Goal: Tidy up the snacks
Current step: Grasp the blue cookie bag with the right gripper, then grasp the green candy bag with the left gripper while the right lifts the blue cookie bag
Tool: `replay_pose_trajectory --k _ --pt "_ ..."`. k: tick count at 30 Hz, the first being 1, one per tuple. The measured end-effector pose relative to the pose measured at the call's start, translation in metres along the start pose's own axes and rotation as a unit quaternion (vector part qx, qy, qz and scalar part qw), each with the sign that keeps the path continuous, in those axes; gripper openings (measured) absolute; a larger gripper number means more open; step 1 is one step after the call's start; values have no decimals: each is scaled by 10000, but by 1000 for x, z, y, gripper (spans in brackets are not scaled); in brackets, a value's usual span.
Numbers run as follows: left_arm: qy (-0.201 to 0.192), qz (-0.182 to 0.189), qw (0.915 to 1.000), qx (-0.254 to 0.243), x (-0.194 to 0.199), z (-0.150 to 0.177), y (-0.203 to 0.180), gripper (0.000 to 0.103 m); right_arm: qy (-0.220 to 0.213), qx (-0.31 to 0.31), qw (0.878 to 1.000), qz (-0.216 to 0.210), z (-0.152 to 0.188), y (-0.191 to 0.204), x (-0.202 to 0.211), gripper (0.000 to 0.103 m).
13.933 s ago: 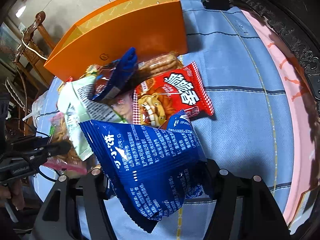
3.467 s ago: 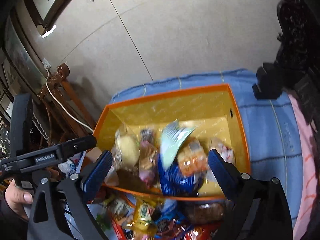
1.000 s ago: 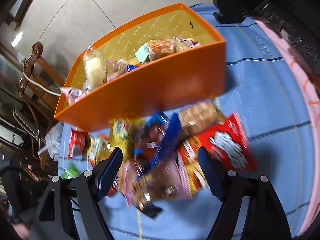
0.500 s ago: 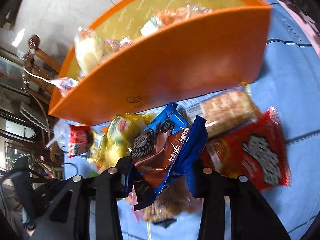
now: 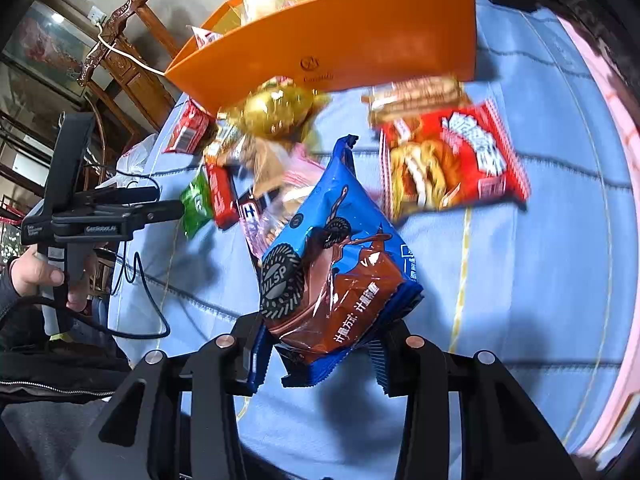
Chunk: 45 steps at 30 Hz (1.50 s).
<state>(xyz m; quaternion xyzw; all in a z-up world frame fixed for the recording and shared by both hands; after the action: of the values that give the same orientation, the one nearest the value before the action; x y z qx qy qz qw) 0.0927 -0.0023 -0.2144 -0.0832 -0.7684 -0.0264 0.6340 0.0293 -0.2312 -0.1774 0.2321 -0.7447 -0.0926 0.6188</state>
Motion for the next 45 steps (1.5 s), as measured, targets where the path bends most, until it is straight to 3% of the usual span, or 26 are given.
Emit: replay_pose_trajectory --k 4,6,7,10,14,16,17,19,20,21,23,26,29,35,40,43,45 --pt "1 -185 9993 -313 -16 9 -13 89 -137 -78 9999 16 4 5 2 41" --pt "85 -322 9981 -525 -28 12 -14 75 -93 -124 9999 -33 5 5 0 43" --pt "108 -402 9975 -564 -34 14 -15 74 -53 -159 9999 -33 6 2 0 43" --pt "61 -515 9945 -914 -36 16 -21 86 21 -332 9994 134 15 -12 -15 46" --pt "200 -527 9951 -816 -39 16 -20 99 29 -548 9979 351 19 -27 -37 47" --pt "124 -565 9958 -705 -39 17 -14 99 -74 -457 9979 447 18 -31 -43 49" --pt "100 -576 9956 -735 -39 17 -15 99 -139 -366 9979 516 15 -30 -43 52" --pt "85 -564 9957 -730 -41 13 -15 99 -165 -312 9983 472 11 -26 -44 69" --pt "71 -564 9957 -731 -41 13 -16 99 -155 -276 9989 360 10 -22 -46 82" --pt "49 -567 9957 -732 -40 10 -19 99 -120 -225 9992 315 9 -18 -49 87" --pt "-3 -564 9956 -743 -39 12 -21 99 64 38 9979 636 10 -8 -56 91" --pt "-65 -558 9956 -748 -39 15 -24 99 386 280 9918 1184 14 -4 -59 91" --pt "-130 -548 9955 -759 -34 20 -21 99 616 262 9878 1408 22 -7 -45 91" --pt "-214 -536 9954 -761 -31 16 -21 99 112 714 9797 1870 14 -16 -1 91" --pt "-189 -535 9955 -761 -31 18 -21 99 261 1534 9673 2002 -5 -7 -32 91" --pt "-195 -532 9955 -764 -32 17 -21 99 552 1621 9627 2096 -7 -9 -54 93" --pt "-187 -531 9955 -758 -32 16 -21 99 449 1553 9642 2101 -8 -14 -53 98"
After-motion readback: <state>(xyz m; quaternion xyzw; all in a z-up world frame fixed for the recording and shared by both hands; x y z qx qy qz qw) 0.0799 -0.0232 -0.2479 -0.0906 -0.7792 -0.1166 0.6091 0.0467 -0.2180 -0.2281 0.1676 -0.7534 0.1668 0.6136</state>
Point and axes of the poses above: each gripper's, at about its wrist camera, not at the fingertips, and x roughly against the way its jaws point, y to its left, z to its underside, the point moved 7 cm from there along -x, roughly the way its jaws point, and after that the axes turned 4 degrees about -z, right-handed, at the moved point
